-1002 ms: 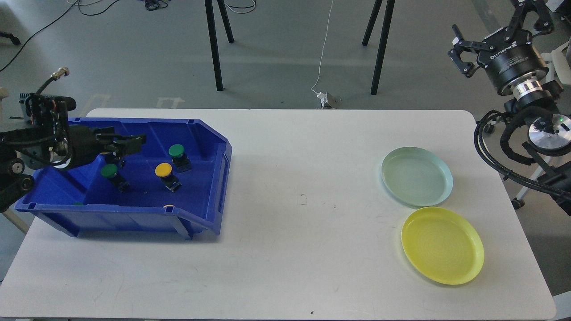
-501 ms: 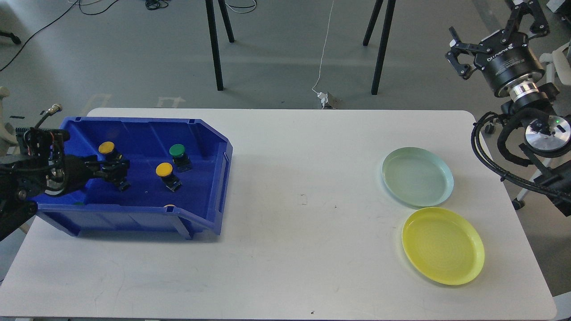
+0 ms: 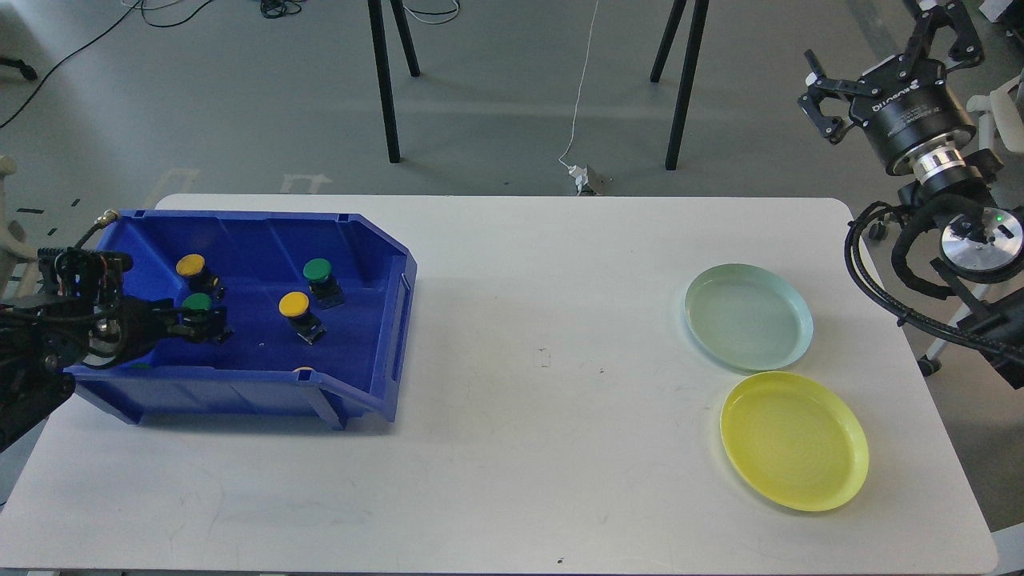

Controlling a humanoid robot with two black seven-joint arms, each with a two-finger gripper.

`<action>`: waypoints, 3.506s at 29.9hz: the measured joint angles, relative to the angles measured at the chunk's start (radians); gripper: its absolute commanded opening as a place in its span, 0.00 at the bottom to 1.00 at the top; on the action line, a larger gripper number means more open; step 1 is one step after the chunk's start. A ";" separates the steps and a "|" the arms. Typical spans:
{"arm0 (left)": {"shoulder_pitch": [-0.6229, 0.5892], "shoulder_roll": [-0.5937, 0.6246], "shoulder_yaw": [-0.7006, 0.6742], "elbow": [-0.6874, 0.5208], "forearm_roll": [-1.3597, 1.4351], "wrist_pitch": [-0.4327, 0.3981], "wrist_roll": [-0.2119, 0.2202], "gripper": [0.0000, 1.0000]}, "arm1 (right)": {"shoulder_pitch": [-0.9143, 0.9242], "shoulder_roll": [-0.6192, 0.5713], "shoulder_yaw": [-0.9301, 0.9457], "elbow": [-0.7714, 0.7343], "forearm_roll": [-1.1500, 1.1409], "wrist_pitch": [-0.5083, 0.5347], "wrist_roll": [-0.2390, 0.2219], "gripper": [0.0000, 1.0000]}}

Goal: Pass button and place on color plate
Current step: 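Grasp the green button module with the left gripper, then lift the green button out of the bin toward the right gripper, then pass the green button from the left gripper to the right gripper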

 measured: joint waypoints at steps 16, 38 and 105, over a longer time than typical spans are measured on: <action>-0.009 -0.034 0.001 0.055 -0.008 0.010 -0.011 0.42 | -0.001 0.000 -0.002 -0.001 0.000 0.000 0.000 0.99; -0.043 0.017 0.001 -0.004 -0.003 -0.001 -0.027 0.30 | 0.000 0.000 0.000 -0.022 0.000 0.000 0.000 0.99; -0.259 -0.388 -0.299 -0.468 -0.372 0.080 -0.029 0.25 | -0.029 -0.025 -0.196 0.723 -0.296 -0.348 -0.002 0.32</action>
